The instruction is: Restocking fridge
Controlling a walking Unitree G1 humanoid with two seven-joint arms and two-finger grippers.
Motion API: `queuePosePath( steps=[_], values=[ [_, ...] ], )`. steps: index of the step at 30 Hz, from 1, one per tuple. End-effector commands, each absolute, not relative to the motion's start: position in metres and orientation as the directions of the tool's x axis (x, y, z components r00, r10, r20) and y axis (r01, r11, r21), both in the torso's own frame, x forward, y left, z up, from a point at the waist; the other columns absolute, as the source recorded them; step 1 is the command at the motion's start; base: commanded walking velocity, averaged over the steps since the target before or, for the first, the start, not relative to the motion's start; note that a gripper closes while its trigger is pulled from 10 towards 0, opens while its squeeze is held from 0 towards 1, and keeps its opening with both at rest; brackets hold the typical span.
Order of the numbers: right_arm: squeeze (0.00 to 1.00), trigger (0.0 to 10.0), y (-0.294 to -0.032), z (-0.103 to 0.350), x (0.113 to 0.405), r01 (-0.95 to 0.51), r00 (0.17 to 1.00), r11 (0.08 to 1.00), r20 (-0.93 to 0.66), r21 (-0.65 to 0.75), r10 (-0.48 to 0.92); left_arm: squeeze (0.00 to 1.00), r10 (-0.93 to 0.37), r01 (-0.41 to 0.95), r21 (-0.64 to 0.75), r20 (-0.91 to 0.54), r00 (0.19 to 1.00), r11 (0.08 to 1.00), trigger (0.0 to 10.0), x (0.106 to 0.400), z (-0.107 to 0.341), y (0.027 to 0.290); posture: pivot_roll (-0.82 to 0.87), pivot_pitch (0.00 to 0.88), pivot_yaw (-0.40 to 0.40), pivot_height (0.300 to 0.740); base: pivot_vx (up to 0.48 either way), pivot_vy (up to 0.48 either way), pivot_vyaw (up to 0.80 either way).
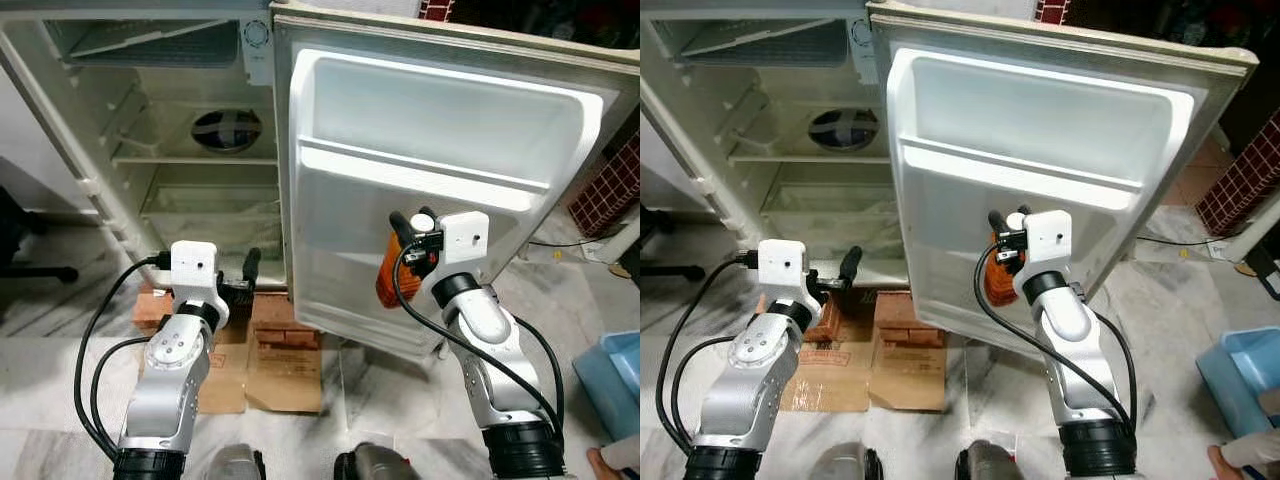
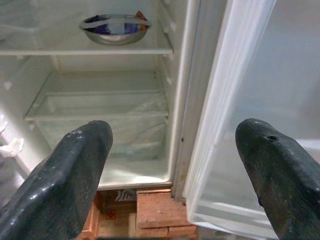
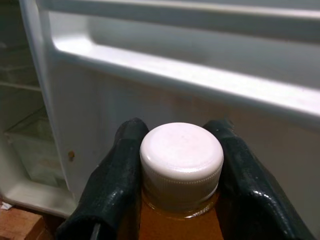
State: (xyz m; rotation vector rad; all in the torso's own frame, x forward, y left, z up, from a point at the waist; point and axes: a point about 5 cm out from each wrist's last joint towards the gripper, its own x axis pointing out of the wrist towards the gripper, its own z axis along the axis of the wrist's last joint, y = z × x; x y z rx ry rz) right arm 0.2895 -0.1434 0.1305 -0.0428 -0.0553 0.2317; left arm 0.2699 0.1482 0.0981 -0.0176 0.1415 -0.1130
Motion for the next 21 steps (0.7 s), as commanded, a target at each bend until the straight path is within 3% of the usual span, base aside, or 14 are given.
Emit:
queuePosePath(
  steps=[1, 7, 21],
  values=[
    [0.00, 10.0, -0.1438, 0.1360, 0.2922, -0.229, 0.969, 0.972, 0.079, -0.055, 0.233, 0.00, -0.112, 0.111, -0.018, -0.147, 0.983, 0.994, 10.0, 0.2704, 0.0969, 0.1485, 0.00, 0.079, -0.009, 0.658, 0.000, 0.000, 0.00],
    [0.00, 10.0, -0.1418, 0.1361, 0.2917, -0.236, 0.967, 0.970, 0.085, -0.054, 0.240, 0.00, -0.108, 0.107, -0.017, -0.147, 0.983, 0.994, 10.0, 0.2704, 0.0970, 0.1490, 0.01, 0.074, -0.007, 0.636, 0.000, 0.000, 0.00],
    [0.00, 10.0, -0.1366, 0.1289, 0.2898, -0.264, 0.962, 0.963, 0.061, -0.056, 0.267, 0.00, -0.025, 0.017, -0.044, -0.179, 0.984, 0.999, 10.0, 0.2729, 0.0918, 0.1572, 0.01, 0.069, -0.013, 0.636, 0.000, 0.000, 0.00]
  ],
)
